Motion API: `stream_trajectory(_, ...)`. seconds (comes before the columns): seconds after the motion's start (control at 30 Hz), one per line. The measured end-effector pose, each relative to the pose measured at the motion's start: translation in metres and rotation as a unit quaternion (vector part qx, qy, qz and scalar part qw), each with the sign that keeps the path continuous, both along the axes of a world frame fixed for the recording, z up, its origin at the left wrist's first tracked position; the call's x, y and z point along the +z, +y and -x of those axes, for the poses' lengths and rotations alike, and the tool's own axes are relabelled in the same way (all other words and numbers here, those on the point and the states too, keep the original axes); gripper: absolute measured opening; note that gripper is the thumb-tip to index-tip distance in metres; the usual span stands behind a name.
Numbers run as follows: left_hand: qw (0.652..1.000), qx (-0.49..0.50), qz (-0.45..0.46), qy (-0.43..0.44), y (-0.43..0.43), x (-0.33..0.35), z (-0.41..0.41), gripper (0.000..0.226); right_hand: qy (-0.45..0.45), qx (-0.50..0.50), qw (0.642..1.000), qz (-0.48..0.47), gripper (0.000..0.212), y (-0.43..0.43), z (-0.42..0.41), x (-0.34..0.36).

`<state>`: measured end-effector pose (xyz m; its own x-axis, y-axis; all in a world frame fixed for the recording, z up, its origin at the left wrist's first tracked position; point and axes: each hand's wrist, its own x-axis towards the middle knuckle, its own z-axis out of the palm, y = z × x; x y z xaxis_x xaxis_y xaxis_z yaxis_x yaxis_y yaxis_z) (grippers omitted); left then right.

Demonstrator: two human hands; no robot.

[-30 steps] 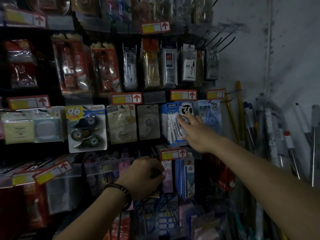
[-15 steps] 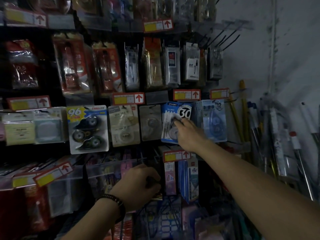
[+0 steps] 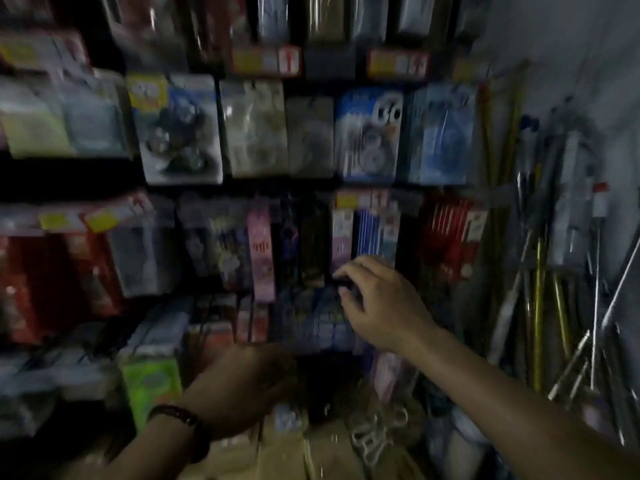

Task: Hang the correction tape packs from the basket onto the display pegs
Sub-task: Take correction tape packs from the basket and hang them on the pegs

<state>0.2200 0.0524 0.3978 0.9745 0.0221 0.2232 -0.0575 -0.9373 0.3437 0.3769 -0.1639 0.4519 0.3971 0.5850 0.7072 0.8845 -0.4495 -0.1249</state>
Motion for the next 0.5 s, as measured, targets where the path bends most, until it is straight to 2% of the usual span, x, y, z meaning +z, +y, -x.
stream_trajectory(0.13,0.994,0.043,0.025,0.095,0.009,-0.102,0.046,0.036,0.122,0.018,0.988,0.096,0.020,0.006,0.034,-0.123)
stream_trajectory(0.27,0.980,0.073,0.050,0.178,0.016,-0.195,0.087,0.021,0.268,0.017,0.948,0.170,0.016,0.011,0.057,-0.242)
stream_trajectory(0.37,0.966,0.085,0.083,0.229,0.021,-0.254,0.111,0.023,0.377,0.000,0.899,0.221,0.006,0.014,0.074,-0.321)
stream_trajectory(0.5,0.947,0.088,0.108,0.290,0.027,-0.328,0.124,0.023,0.489,-0.054,0.821,0.290,0.016,0.021,0.087,-0.420)
